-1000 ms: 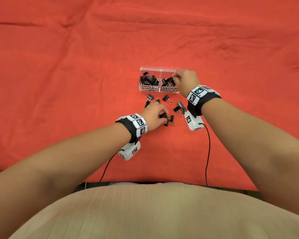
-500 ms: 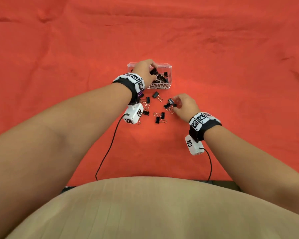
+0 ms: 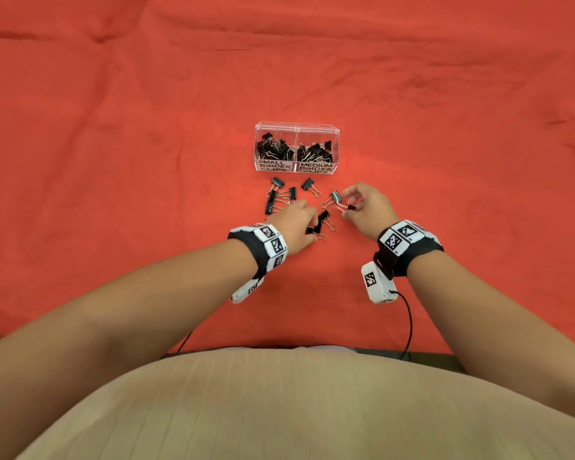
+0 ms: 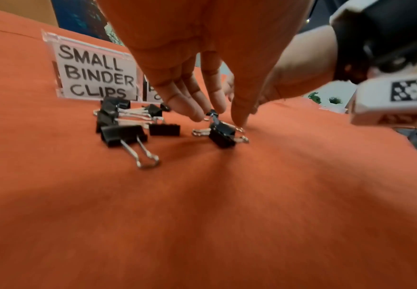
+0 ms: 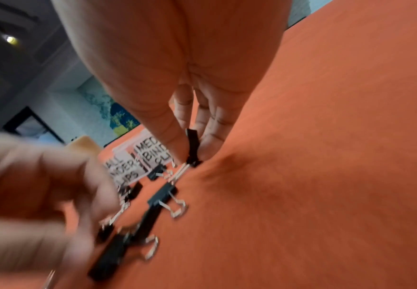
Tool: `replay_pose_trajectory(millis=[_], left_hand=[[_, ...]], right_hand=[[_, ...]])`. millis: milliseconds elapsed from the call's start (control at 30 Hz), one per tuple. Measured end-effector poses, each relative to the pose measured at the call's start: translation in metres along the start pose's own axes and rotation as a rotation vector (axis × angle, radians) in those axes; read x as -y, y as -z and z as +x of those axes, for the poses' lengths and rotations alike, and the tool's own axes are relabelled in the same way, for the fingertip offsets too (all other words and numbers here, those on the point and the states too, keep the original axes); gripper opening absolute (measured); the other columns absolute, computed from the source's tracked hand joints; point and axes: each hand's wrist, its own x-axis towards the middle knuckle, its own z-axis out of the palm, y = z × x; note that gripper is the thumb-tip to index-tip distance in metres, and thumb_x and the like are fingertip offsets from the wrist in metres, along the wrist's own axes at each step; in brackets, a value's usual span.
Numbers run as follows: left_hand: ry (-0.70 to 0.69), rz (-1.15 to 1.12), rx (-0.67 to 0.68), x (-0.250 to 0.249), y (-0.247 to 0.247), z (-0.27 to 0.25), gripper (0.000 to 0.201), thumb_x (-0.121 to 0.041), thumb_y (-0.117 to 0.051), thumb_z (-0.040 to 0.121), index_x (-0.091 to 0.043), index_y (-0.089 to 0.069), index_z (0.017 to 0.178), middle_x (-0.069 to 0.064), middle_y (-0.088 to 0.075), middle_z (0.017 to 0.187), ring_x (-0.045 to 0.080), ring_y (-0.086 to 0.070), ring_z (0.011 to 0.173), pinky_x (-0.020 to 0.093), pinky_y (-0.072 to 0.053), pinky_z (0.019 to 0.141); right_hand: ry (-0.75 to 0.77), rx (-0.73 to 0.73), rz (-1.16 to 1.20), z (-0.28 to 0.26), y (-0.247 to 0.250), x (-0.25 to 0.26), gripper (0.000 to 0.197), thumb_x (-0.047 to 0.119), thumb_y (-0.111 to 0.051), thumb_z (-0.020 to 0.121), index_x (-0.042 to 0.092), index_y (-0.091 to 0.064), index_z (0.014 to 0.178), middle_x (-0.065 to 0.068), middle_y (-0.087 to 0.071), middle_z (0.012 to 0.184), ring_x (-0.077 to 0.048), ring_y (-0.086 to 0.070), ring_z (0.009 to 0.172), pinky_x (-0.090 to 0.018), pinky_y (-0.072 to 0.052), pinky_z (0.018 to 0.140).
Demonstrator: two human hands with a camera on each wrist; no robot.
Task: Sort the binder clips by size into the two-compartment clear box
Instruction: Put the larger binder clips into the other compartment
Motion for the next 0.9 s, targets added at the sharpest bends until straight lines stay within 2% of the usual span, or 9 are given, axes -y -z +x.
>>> replay_pose_trajectory(millis=[67, 100, 167, 300, 400, 500, 600, 733, 900], left_hand=[[0.003, 0.021, 0.014, 0.001, -0.009, -0.005, 0.034, -0.031, -0.067, 0.084, -0.018, -0.055, 0.113, 0.004, -0.048, 0.116, 0.024, -0.055, 0.108, 0.041, -0.051, 0.087], [-0.004, 0.035, 0.018, 0.002, -0.011, -0.007, 0.036, -0.03, -0.066, 0.085, -0.017, -0.054, 0.116, 0.005, -0.048, 0.118, 0.025, -0.055, 0.109, 0.042, -0.05, 0.088], [-0.021, 0.06, 0.018, 0.004, -0.014, -0.008, 0.036, -0.024, -0.063, 0.086, -0.014, -0.051, 0.119, 0.008, -0.047, 0.119, 0.028, -0.054, 0.111, 0.044, -0.05, 0.088], [-0.045, 0.096, -0.016, 0.007, -0.011, -0.009, 0.027, -0.017, -0.06, 0.087, -0.007, -0.053, 0.111, 0.011, -0.046, 0.116, 0.03, -0.054, 0.106, 0.043, -0.05, 0.082], [-0.097, 0.146, 0.006, 0.009, -0.01, -0.011, 0.023, -0.014, -0.057, 0.088, -0.004, -0.053, 0.109, 0.012, -0.045, 0.116, 0.031, -0.054, 0.102, 0.042, -0.048, 0.079], [-0.169, 0.175, 0.037, 0.01, -0.01, -0.012, 0.018, -0.011, -0.054, 0.088, -0.004, -0.053, 0.105, 0.012, -0.048, 0.113, 0.031, -0.053, 0.103, 0.045, -0.048, 0.083], [-0.185, 0.114, 0.02, 0.009, -0.006, -0.011, 0.02, -0.011, -0.057, 0.086, -0.008, -0.054, 0.106, 0.009, -0.051, 0.114, 0.028, -0.052, 0.106, 0.041, -0.046, 0.085], [-0.159, 0.043, -0.038, 0.001, -0.004, -0.004, 0.038, -0.016, -0.062, 0.086, -0.013, -0.049, 0.122, 0.006, -0.047, 0.121, 0.026, -0.052, 0.112, 0.038, -0.044, 0.09], [-0.137, 0.071, -0.016, -0.009, -0.003, 0.007, 0.058, -0.016, -0.061, 0.088, -0.015, -0.036, 0.141, 0.009, -0.043, 0.126, 0.027, -0.047, 0.121, 0.039, -0.043, 0.096]], right_hand=[[0.004, -0.014, 0.005, 0.0, 0.004, 0.003, 0.033, 0.003, -0.063, 0.081, 0.014, -0.059, 0.112, 0.003, -0.057, 0.094, 0.005, -0.044, 0.067, -0.002, -0.037, 0.065], [0.008, -0.011, 0.007, 0.001, 0.003, 0.005, 0.032, 0.003, -0.061, 0.083, 0.015, -0.059, 0.113, 0.004, -0.057, 0.094, 0.003, -0.046, 0.069, -0.006, -0.04, 0.071], [0.033, 0.026, -0.01, 0.0, -0.005, 0.011, 0.031, 0.002, -0.055, 0.085, 0.016, -0.059, 0.113, 0.003, -0.059, 0.092, -0.008, -0.053, 0.078, -0.022, -0.043, 0.08], [0.125, 0.101, -0.129, -0.001, -0.027, 0.02, 0.033, -0.001, -0.053, 0.084, 0.011, -0.062, 0.114, -0.011, -0.059, 0.096, -0.024, -0.056, 0.092, -0.03, -0.043, 0.087], [0.147, 0.121, -0.244, 0.0, -0.035, 0.015, 0.022, 0.009, -0.061, 0.086, 0.009, -0.066, 0.107, -0.016, -0.056, 0.105, -0.029, -0.053, 0.104, -0.03, -0.038, 0.092], [0.133, 0.097, -0.228, -0.003, -0.033, 0.008, 0.017, 0.011, -0.063, 0.085, 0.005, -0.067, 0.101, -0.014, -0.052, 0.108, -0.025, -0.053, 0.101, -0.022, -0.035, 0.089], [0.119, 0.072, -0.18, -0.009, -0.03, 0.002, 0.011, 0.007, -0.065, 0.083, 0.003, -0.066, 0.093, -0.011, -0.053, 0.106, -0.02, -0.053, 0.094, -0.015, -0.032, 0.082], [0.057, -0.008, -0.102, -0.012, -0.024, 0.0, 0.009, 0.007, -0.065, 0.083, 0.006, -0.065, 0.092, -0.011, -0.064, 0.1, -0.025, -0.059, 0.094, -0.019, -0.036, 0.078], [0.018, 0.018, -0.161, -0.004, -0.011, 0.0, 0.017, 0.009, -0.059, 0.087, 0.008, -0.063, 0.104, -0.012, -0.062, 0.11, -0.026, -0.057, 0.103, -0.023, -0.036, 0.082]])
